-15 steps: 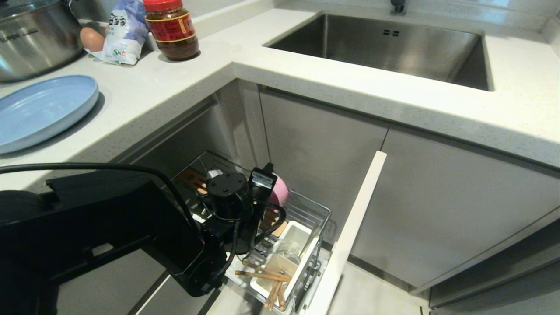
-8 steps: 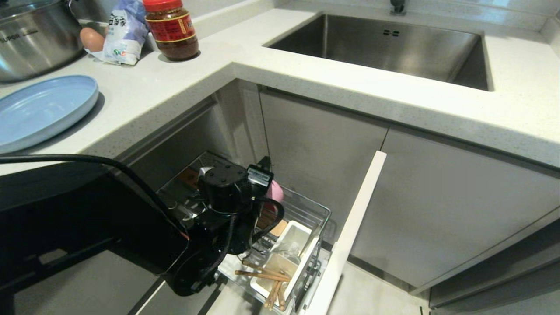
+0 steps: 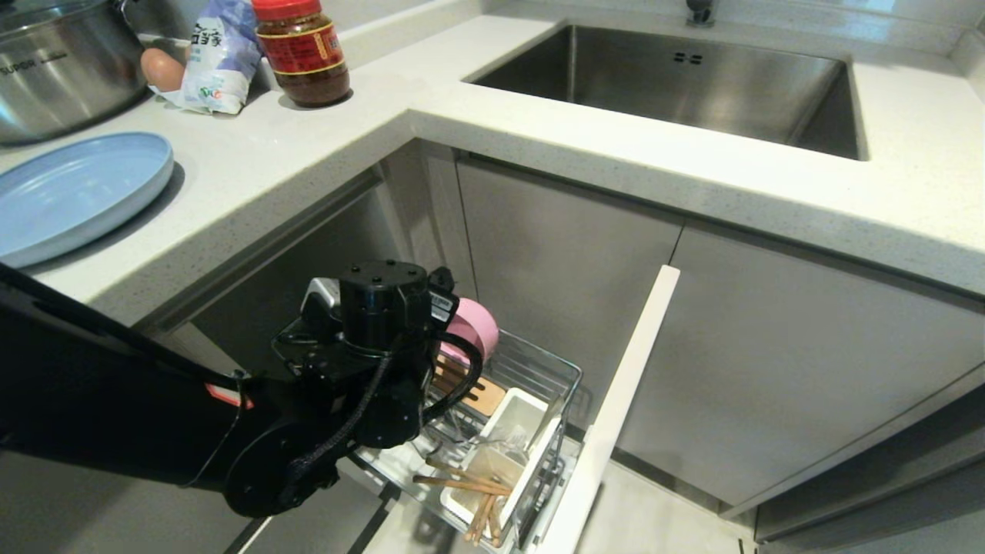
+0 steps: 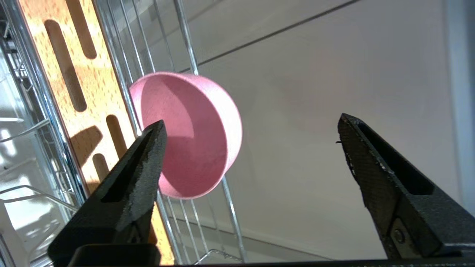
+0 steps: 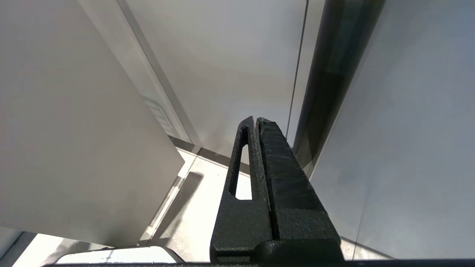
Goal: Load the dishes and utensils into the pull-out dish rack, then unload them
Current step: Pick up the plate and place it in the cupboard
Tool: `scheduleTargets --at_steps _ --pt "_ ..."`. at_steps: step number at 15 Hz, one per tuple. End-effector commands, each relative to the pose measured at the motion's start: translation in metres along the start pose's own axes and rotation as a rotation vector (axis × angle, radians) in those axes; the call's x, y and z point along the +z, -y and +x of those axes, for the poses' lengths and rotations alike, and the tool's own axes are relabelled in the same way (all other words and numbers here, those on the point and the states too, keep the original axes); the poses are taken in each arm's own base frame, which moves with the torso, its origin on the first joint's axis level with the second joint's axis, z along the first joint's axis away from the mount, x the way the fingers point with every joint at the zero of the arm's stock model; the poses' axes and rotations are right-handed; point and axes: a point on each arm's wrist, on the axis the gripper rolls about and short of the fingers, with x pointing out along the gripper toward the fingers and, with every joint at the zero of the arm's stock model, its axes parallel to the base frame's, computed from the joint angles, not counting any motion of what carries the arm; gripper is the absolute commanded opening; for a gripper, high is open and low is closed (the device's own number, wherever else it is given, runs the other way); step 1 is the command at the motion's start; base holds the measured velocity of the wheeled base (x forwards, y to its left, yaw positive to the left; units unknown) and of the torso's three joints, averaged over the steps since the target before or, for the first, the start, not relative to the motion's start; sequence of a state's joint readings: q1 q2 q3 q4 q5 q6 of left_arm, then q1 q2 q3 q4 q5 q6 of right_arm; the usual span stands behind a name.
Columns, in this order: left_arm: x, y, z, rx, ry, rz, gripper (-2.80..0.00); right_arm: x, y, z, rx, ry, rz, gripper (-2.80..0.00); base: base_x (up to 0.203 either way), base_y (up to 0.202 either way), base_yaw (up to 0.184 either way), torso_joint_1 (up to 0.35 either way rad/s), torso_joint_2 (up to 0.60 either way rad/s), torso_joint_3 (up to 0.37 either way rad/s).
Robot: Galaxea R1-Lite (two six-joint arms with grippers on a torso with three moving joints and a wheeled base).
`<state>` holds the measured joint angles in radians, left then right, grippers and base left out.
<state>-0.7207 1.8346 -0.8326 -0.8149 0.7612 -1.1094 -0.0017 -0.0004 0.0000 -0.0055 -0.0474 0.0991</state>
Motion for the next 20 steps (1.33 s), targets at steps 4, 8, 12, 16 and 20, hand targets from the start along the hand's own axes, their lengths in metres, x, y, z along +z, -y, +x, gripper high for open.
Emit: scheduleTargets --at_steps 4,8,12,16,20 --pt "0.013 0.013 -0.019 0.003 0.039 0.01 -2.8 0.0 0.0 0.0 0.001 0.005 0.001 -2.8 0.0 0.0 0.0 0.0 0.0 0.0" --pt "0.053 0.054 -0.052 -0.083 0.05 -0.024 -2.8 0.0 0.0 0.0 0.002 0.005 0.001 -2.8 0.0 0.0 0.0 0.0 0.0 0.0" --pt "0.115 0.11 -0.091 -0.247 0.151 0.063 -2.8 0.0 0.0 0.0 0.001 0.005 0.001 -2.8 0.0 0.0 0.0 0.0 0.0 0.0" --pt "0.181 0.136 -0.119 -0.31 0.262 0.344 -2.8 0.0 0.0 0.0 0.001 0.005 0.001 -2.8 0.0 0.0 0.0 0.0 0.0 0.0" --pt "0.216 0.117 -0.107 -0.051 0.259 0.683 -2.8 0.0 0.0 0.0 0.001 0.005 0.001 -2.8 0.0 0.0 0.0 0.0 0.0 0.0"
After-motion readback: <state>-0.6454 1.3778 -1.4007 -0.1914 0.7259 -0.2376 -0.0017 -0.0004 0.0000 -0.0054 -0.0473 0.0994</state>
